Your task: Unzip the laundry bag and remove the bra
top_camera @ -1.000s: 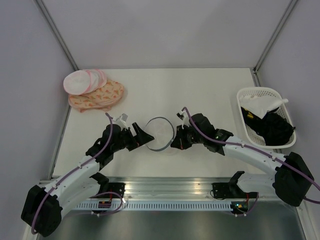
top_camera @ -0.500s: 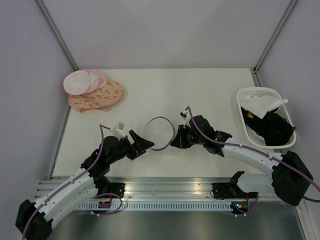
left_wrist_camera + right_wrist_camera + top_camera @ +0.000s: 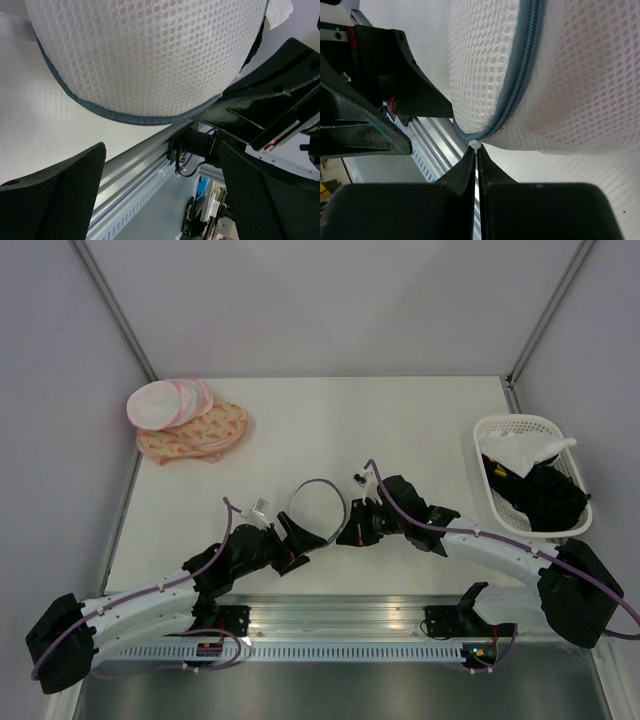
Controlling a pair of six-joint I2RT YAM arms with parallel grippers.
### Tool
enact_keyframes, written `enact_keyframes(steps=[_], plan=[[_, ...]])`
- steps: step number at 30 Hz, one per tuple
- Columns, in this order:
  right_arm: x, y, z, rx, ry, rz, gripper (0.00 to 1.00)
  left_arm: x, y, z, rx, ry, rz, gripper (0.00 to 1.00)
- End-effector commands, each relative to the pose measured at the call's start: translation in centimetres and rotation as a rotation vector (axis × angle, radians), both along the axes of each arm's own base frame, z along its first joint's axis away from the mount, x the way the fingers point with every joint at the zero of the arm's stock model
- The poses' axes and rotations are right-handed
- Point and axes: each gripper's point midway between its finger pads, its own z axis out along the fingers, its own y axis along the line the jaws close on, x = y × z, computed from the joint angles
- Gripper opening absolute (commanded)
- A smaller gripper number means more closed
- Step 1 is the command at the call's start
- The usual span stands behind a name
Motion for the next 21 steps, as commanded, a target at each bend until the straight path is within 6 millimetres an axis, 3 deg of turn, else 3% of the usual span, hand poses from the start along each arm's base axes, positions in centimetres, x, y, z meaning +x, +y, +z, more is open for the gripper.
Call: enact_keyframes(steps=[1,11,21], plan=[[-0.5,1.3,2.1,0.092,-0.047,0.056,0.0,2.0,-0.5,1.6,-0.088,-0.016,0.122,0.98],[-2.7,1.9,2.7,0.111,-0.08,0.128,0.0,6.3,0.6,0.9,-0.054,-0.053,0.355,0.99],[-3.9,1.8,1.3,0.055,-0.076,0.158,0.01,8.5,-0.6,5.1,-0.092,-0.147,0.394,0.96]])
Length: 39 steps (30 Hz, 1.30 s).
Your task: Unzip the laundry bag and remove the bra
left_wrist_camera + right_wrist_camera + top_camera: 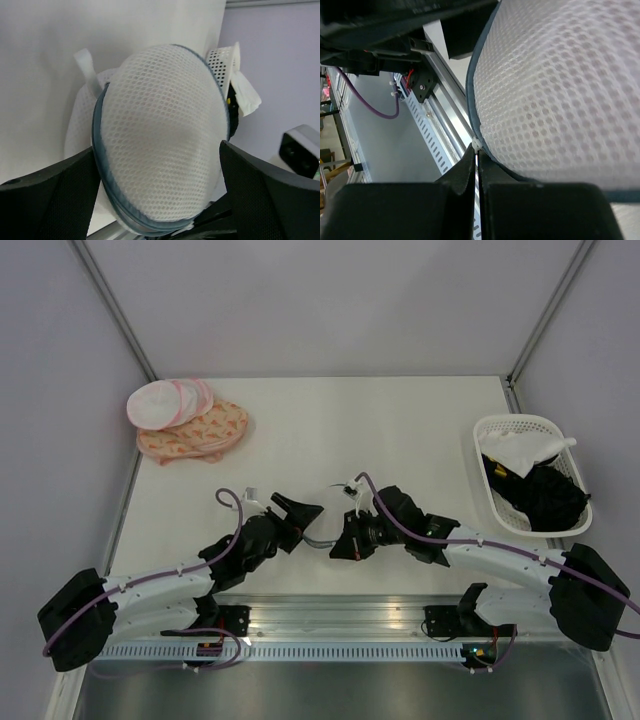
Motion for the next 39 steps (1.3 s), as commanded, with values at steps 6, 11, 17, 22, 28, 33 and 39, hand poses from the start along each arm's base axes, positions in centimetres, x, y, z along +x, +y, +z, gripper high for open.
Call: enact_keyframes(steps=[6,11,17,22,28,33,39], plan=[[0.2,-0.3,-1.0,-0.06,-0.043,-0.01,0.01,1.9,-2.1,6.0,-0.093,-0.154,-0.008,0.71],[1.3,-1.2,-1.3,-0.138,-0.078,-0.06,0.0,1.8,-1.7,6.0,-0.075,-0.173,-0.015,0.31],[2.5,-2.9,-1.4,-0.24,-0.116,-0.124,0.01,1.9,-0.9,5.5,-0.014,-0.18,-0.023,0.02],[2.4,-3.5,-1.7,-0.269,-0.122,-0.131,0.01,2.0,-0.8,5.3,0.003,-0.185,-0.066,0.02],[4.5,-6.8,-3.1,-0.455,-0.18,-0.254,0.0,3.0,0.2,5.9,0.032,-0.233,-0.125,0.02],[6.8,-10.8,-3.7,-0.652,-0.246,-0.406,0.0,3.9,1.1,6.2,0.08,-0.25,-0.258,0.02],[11.2,-14.4,-3.0,-0.782,-0.316,-0.629,0.0,3.5,0.3,5.6,0.17,-0.264,-0.471,0.02]])
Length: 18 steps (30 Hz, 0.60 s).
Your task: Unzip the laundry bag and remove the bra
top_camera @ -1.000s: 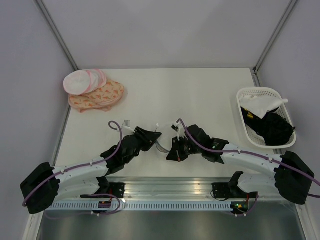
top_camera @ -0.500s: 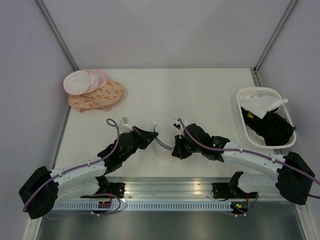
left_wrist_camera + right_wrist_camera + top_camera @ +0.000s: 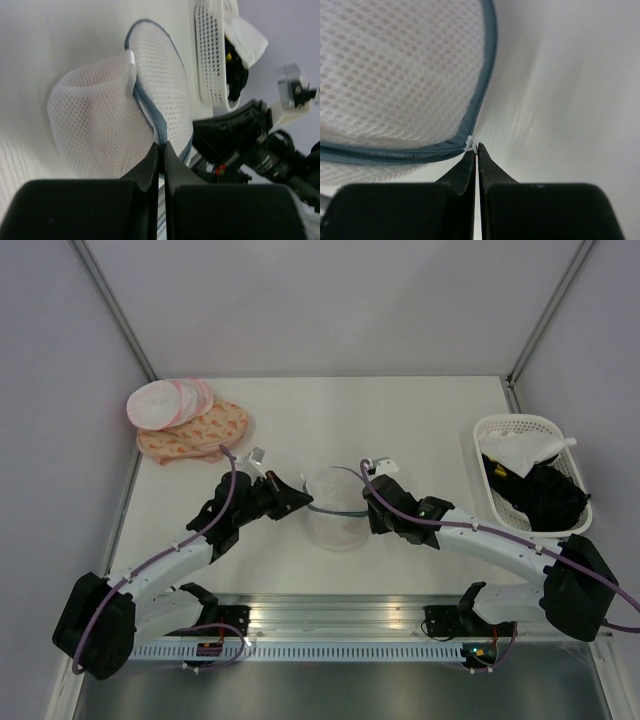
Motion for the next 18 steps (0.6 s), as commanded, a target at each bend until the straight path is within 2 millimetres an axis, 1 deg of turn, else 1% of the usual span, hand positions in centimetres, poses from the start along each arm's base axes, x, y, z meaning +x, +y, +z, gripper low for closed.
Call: enact_keyframes(steps=[1,2,3,4,5,7,8,9,10,11,12,13,14,15,16,17,18], plan=[[2.9,-4.6,0.5,-0.176,-0.084,-0.18,0.0,-0.6,-1.0,1.5,0.079,-0.117,-0.206,0.02],[3.2,-4.6,0.4,-0.176,-0.078,-0.187,0.0,-0.1,-0.9,0.8,0.107,-0.093,-0.211,0.02],[3.4,-4.2,0.5,-0.16,-0.077,-0.179,0.0,0.7,-1.1,1.8,0.113,-0.122,-0.207,0.02],[3.8,-3.5,0.8,-0.13,-0.085,-0.169,0.0,1.3,-1.1,2.1,0.126,-0.142,-0.21,0.02],[3.6,-2.6,0.8,-0.093,-0.071,-0.138,0.0,2.7,-1.4,2.8,0.126,-0.171,-0.2,0.02],[3.5,-1.7,0.8,-0.06,-0.066,-0.1,0.0,4.2,-1.9,3.6,0.126,-0.204,-0.205,0.02],[3.6,-1.1,1.0,-0.033,-0.067,-0.084,0.0,5.4,-2.2,5.3,0.114,-0.25,-0.202,0.02],[3.3,-0.6,0.8,-0.013,-0.049,-0.06,0.0,6.6,-2.7,4.7,0.117,-0.25,-0.205,0.07],[3.2,0.1,0.9,0.014,-0.045,-0.038,0.0,7.4,-2.8,4.8,0.117,-0.243,-0.194,0.14],[3.1,0.5,0.9,0.026,-0.039,-0.024,0.0,8.5,-3.0,5.8,0.106,-0.253,-0.185,0.25],[2.8,0.9,0.7,0.045,-0.024,-0.006,0.0,9.1,-3.3,4.6,0.103,-0.195,-0.174,0.53],[2.8,1.3,0.7,0.066,-0.025,0.001,0.0,9.4,-3.2,4.4,0.105,-0.172,-0.161,0.61],[2.7,1.7,0.7,0.081,-0.021,0.012,0.0,9.4,-3.1,3.9,0.114,-0.148,-0.147,0.65],[2.6,2.0,0.7,0.099,-0.018,0.023,0.01,9.7,-2.4,3.8,0.131,-0.138,-0.096,0.71],[2.4,2.8,0.8,0.131,-0.011,0.045,0.0,9.4,-1.7,3.3,0.141,-0.1,-0.062,0.73],[2.4,3.2,0.9,0.149,-0.007,0.058,0.0,8.5,-0.9,1.6,0.163,-0.055,-0.035,0.75],[2.1,3.6,0.9,0.168,0.0,0.077,0.01,8.4,0.1,1.1,0.17,-0.028,0.027,0.76]])
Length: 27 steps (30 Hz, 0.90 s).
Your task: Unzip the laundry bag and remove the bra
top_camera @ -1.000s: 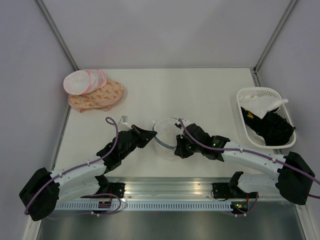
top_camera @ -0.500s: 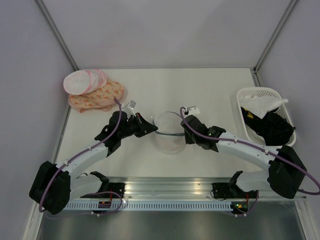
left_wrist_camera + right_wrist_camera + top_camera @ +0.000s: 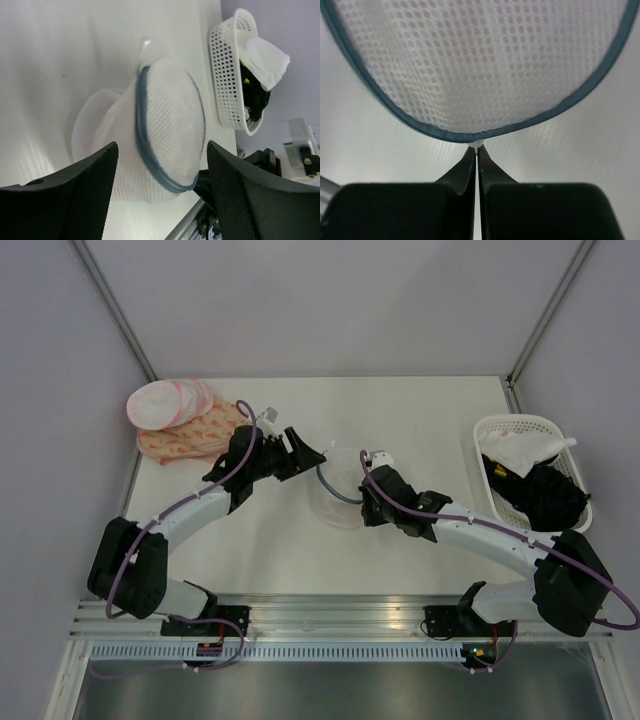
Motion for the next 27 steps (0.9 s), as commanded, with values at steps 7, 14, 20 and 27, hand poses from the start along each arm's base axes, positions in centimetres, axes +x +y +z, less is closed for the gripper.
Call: enact_keyframes(steps=[7,14,20,27], plan=[[-3.3,8.1,3.1,0.373,0.061,0.36,0.0,-7.9,3.4,-1.3,-0.103,0.114,0.151,0.78],[-5.0,9.6,3.7,0.449,0.109,0.461,0.0,-10.9,0.2,-1.0,-0.229,0.121,0.075,0.79],[-6.1,9.6,4.5,0.442,0.094,0.519,0.0,-9.8,-1.7,-2.2,-0.224,0.147,0.077,0.78],[-8.0,8.9,3.0,0.371,0.136,0.561,0.0,-8.5,-2.2,-1.5,-0.257,0.113,0.122,0.65]])
